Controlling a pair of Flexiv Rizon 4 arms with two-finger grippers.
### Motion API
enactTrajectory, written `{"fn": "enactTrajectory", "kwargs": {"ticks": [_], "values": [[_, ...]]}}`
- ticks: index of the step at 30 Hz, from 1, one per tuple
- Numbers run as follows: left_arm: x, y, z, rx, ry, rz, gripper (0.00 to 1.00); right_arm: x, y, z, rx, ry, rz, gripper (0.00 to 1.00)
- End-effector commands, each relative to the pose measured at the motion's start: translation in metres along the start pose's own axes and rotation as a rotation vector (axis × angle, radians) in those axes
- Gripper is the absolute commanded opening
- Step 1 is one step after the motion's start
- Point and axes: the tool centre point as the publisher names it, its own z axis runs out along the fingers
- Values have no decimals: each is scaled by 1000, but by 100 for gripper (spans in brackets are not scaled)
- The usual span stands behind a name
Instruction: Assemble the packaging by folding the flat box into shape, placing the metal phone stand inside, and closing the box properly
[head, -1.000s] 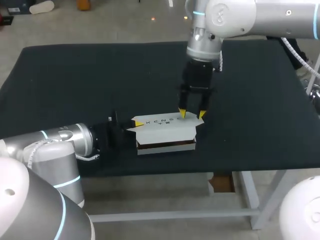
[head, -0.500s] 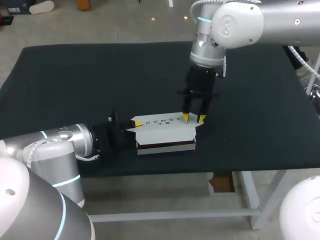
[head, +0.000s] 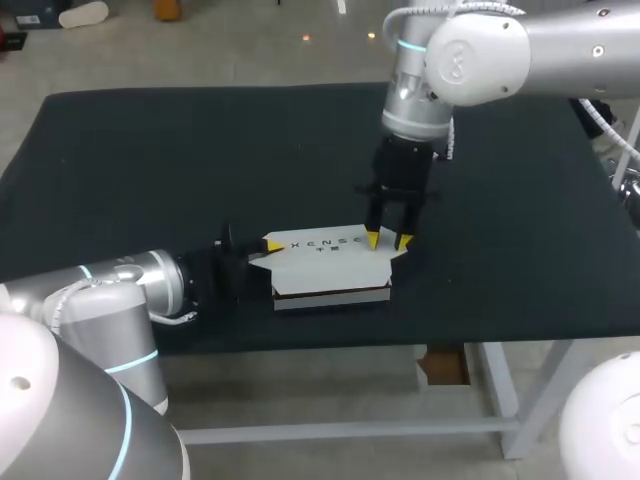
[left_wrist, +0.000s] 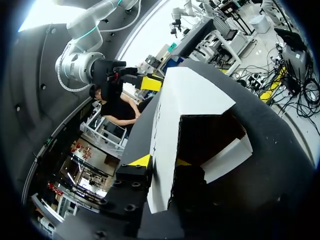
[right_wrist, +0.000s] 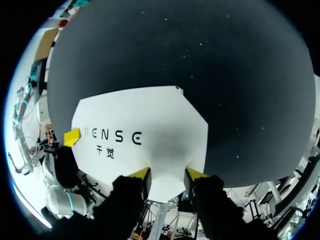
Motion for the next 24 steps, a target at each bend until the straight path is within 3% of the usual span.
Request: {"fn": "enactTrajectory", "kwargs": {"ticks": [1,19,24], "values": [[3,0,-4,-1,-19,2,26,-2,-1,0,-1,4,2,46],[1,-3,-21,-10,-36,21,35,-3,0,1,-1,8,7,45],[1,-1,-33,-39,-17,24,42,-2,0,0,-2,6,6,46]]}}
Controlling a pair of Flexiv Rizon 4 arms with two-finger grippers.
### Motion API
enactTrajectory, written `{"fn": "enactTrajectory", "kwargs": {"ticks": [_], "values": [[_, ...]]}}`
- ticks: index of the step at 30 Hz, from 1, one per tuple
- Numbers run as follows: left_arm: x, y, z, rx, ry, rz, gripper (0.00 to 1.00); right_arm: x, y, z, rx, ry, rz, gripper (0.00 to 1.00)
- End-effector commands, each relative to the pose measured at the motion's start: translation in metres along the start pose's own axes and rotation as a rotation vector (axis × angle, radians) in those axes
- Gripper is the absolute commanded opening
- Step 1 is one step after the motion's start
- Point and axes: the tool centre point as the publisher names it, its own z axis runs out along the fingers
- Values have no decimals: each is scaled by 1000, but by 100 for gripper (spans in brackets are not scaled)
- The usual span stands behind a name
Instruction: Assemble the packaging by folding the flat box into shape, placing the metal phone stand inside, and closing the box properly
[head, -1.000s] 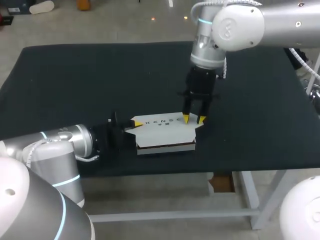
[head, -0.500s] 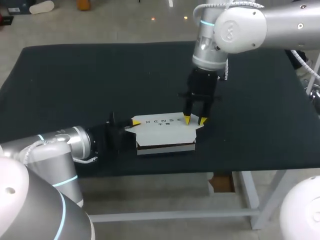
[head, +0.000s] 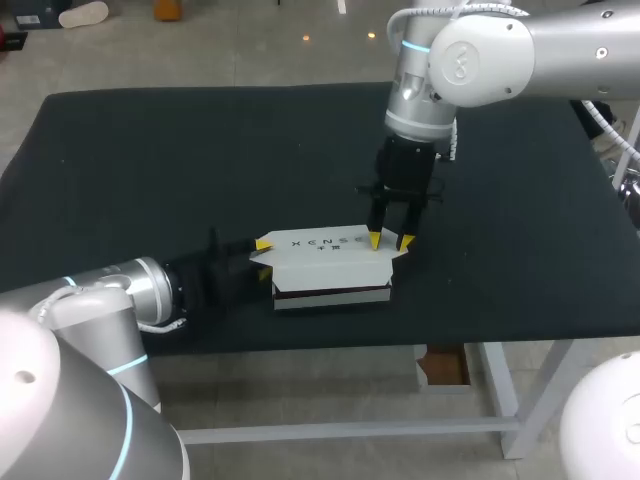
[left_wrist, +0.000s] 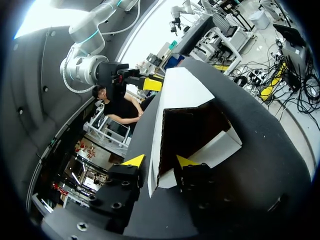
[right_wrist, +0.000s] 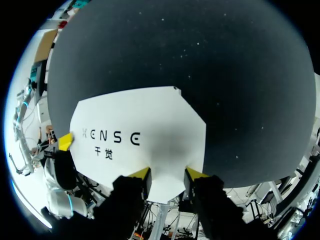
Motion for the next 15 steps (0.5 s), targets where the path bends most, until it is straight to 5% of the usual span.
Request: {"fn": "enactTrajectory", "kwargs": {"ticks": [1,7,10,13,15], "values": [[0,-3,-14,-22,17,3,42,0,0,0,-1,-1,0,46],[-8,-4,-42,-67,56,1,41,0,0,-1,-5,-2,0,46],[-17,-4,-57,-104,136,-22,44,0,0,0,-6,-3,-1,45],[-28,-5,-69,-108,220,-41,62,0,0,0,-6,-4,0,46],[-35,-6,-75,-106,261,-48,84,1,0,0,-7,-5,0,46]]}}
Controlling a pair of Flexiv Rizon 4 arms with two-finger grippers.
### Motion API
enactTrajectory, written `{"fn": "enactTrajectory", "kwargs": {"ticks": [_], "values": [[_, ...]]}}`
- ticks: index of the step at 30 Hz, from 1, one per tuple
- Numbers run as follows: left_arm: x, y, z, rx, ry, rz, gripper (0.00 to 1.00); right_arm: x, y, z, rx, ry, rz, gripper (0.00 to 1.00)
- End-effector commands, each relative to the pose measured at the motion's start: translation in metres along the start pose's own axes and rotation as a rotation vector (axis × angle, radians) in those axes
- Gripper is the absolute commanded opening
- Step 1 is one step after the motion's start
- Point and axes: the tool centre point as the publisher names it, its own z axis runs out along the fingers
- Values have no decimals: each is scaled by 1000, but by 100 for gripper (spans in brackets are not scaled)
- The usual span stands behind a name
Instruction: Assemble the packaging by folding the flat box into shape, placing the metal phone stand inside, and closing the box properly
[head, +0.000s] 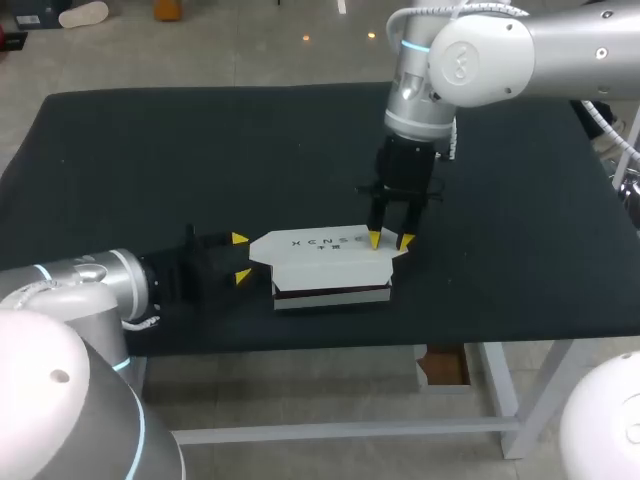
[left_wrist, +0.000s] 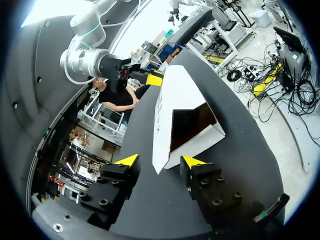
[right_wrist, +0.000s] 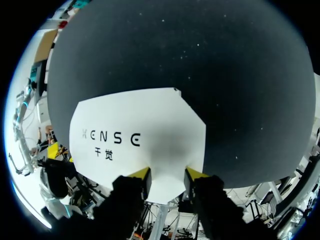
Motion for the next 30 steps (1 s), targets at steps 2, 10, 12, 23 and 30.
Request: {"fn": "enactTrajectory", "kwargs": {"ticks": [2,10,12,23,30], "values": [[-26,0,-35,-9,234,9,100,1,-1,0,-4,-2,1,46],[-48,14,-47,-120,557,22,100,2,-2,-1,-13,-5,2,46],[-57,17,-51,-140,579,6,100,2,-2,0,-13,-5,3,46],[-57,17,-51,-140,579,6,100,1,-5,0,-20,-9,8,46],[-60,-2,-40,-171,661,-145,100,2,-4,1,-17,-15,11,45]]}}
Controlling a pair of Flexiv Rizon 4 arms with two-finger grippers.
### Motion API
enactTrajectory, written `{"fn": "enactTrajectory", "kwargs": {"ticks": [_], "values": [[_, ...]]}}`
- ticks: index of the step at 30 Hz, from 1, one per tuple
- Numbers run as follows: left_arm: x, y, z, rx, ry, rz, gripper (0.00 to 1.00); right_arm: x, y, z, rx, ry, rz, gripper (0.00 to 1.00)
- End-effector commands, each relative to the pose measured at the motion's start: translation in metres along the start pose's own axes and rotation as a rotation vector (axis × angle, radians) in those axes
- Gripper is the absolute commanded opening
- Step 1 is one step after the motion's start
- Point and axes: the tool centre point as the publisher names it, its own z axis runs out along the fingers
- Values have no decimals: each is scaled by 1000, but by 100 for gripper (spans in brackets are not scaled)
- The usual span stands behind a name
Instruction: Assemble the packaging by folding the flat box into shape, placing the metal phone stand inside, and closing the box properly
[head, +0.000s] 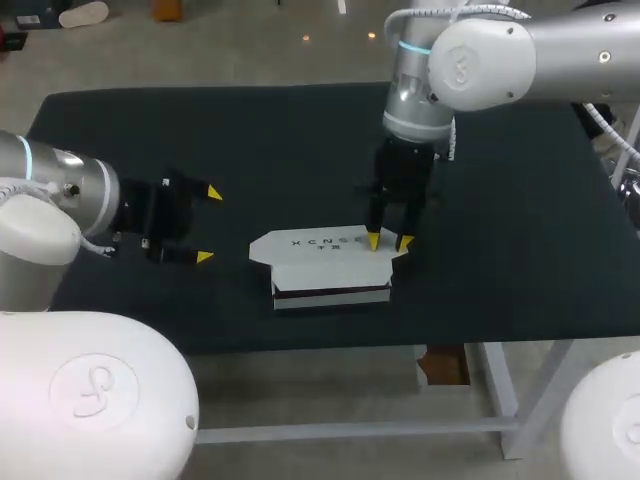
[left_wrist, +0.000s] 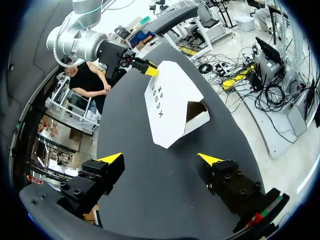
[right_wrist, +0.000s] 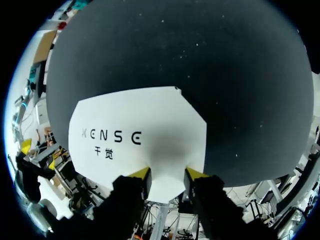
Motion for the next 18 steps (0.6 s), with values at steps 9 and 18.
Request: {"fn": "enactTrajectory", "kwargs": {"ticks": [9,18], "values": [[-23,-23,21,-267,527,-496,100,0,0,3,1,1,2,45],[-23,-23,21,-267,527,-496,100,-4,0,3,-3,8,5,45]]}}
